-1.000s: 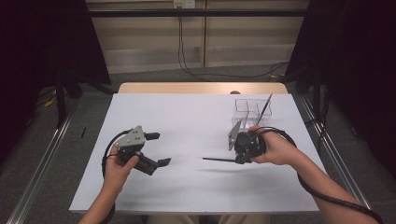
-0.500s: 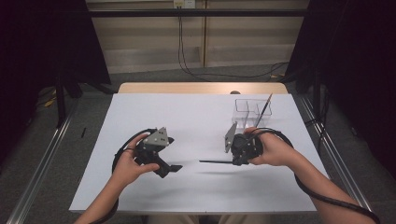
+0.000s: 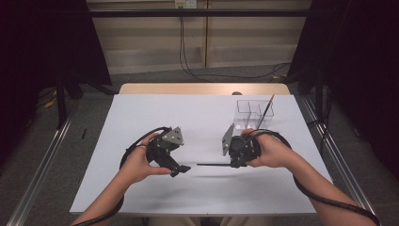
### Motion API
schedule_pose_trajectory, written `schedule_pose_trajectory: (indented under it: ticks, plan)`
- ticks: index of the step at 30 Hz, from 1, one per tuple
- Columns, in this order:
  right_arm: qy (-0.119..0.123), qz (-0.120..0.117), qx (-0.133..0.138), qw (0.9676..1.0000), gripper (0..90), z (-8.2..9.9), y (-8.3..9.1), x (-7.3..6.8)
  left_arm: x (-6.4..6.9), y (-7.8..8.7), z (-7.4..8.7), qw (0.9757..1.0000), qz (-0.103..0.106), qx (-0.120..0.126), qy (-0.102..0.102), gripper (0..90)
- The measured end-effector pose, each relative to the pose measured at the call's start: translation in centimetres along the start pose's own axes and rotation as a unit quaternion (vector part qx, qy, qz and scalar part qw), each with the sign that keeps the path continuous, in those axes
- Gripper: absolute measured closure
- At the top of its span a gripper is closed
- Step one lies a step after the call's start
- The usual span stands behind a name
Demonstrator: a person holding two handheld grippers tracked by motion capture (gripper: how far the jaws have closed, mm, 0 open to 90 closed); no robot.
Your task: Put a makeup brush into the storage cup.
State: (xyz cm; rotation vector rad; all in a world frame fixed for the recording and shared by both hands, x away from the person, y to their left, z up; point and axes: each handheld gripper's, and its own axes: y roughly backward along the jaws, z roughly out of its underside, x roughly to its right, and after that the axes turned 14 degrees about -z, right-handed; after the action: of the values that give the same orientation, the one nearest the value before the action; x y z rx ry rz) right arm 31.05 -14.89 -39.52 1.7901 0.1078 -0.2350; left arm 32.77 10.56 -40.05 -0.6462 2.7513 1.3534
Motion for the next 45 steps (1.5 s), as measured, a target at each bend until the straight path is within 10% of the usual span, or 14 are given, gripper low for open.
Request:
schedule_pose_trajectory:
  ticks: [18, 45]
  plan:
    - [0.01, -0.001, 0.002, 0.9999, 84.2, -0.8, 0.1, -0.1, 1.1, -2.8, -2.2, 0.9964, 0.031, -0.063, -0.046, 24.9]
    - [0.02, 0.006, 0.016, 0.9997, 84.2, -1.6, 0.3, -0.2, 1.9, -3.6, -3.3, 0.9897, 0.066, -0.071, -0.105, 78.9]
